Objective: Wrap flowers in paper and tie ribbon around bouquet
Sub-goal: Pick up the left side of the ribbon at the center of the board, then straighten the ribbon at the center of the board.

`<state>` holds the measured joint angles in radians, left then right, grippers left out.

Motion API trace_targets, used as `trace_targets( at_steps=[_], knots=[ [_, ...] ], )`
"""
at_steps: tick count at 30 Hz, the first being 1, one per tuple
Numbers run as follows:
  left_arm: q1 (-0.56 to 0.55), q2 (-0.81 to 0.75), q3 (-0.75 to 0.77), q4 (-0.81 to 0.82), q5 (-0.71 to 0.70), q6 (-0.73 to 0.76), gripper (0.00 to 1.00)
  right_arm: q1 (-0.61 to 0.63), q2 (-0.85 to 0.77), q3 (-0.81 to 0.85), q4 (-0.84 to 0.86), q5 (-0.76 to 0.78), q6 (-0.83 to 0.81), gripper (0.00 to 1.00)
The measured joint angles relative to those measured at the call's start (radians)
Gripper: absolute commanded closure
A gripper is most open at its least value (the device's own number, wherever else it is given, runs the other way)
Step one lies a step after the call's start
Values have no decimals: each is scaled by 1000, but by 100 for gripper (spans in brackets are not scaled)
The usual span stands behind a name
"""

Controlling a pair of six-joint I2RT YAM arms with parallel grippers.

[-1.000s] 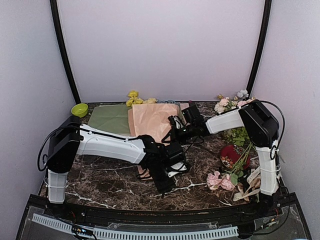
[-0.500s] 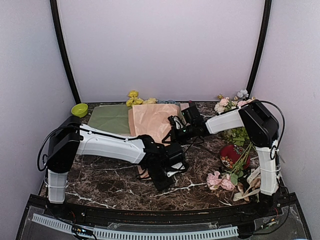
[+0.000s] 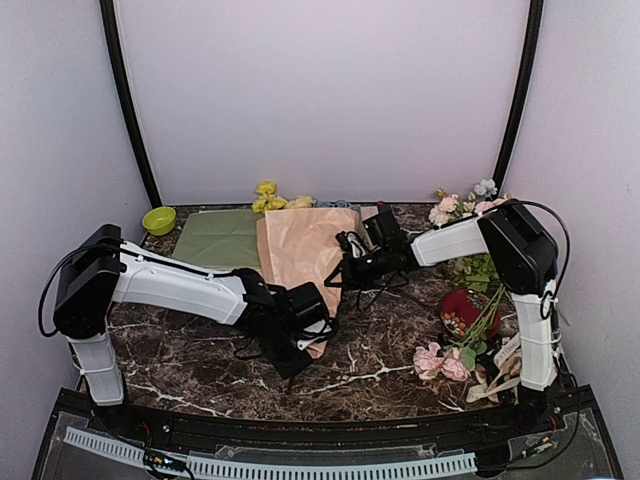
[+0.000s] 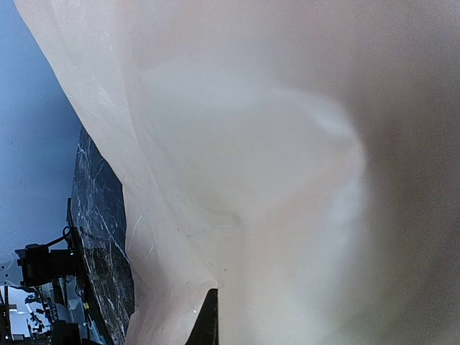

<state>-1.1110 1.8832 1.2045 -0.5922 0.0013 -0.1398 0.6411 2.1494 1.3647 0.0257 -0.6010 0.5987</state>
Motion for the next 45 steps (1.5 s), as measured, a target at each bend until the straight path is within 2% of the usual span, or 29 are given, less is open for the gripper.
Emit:
trace_targets(
  at_steps=[10, 13, 18, 26, 31, 37, 40, 45],
  knots=[
    [89, -124, -155, -40, -10, -100, 100, -5, 0, 32, -50, -8, -22, 100],
    [153, -140, -174, -44, -10, -121, 100, -11, 0, 33, -64, -8, -33, 100],
    [359, -179, -218, -7, -53, -131, 100, -21, -1, 30, -84, -10, -52, 100],
    [657, -309, -279, 65, -297, -121, 100, -23, -1, 28, -88, -13, -69, 100],
    [677, -447, -247, 103, -430, -93, 100, -23, -1, 28, -93, -16, -78, 100],
    [677, -505, -117, 148, -581, 5, 100, -23, -1, 28, -96, -28, -88, 100],
    [678, -508, -72, 184, -594, 56, 100, -23, -1, 28, -99, -31, -92, 100],
    [677, -499, 6, 225, -538, 125, 100, -23, -1, 26, -105, -34, -97, 100]
  ],
)
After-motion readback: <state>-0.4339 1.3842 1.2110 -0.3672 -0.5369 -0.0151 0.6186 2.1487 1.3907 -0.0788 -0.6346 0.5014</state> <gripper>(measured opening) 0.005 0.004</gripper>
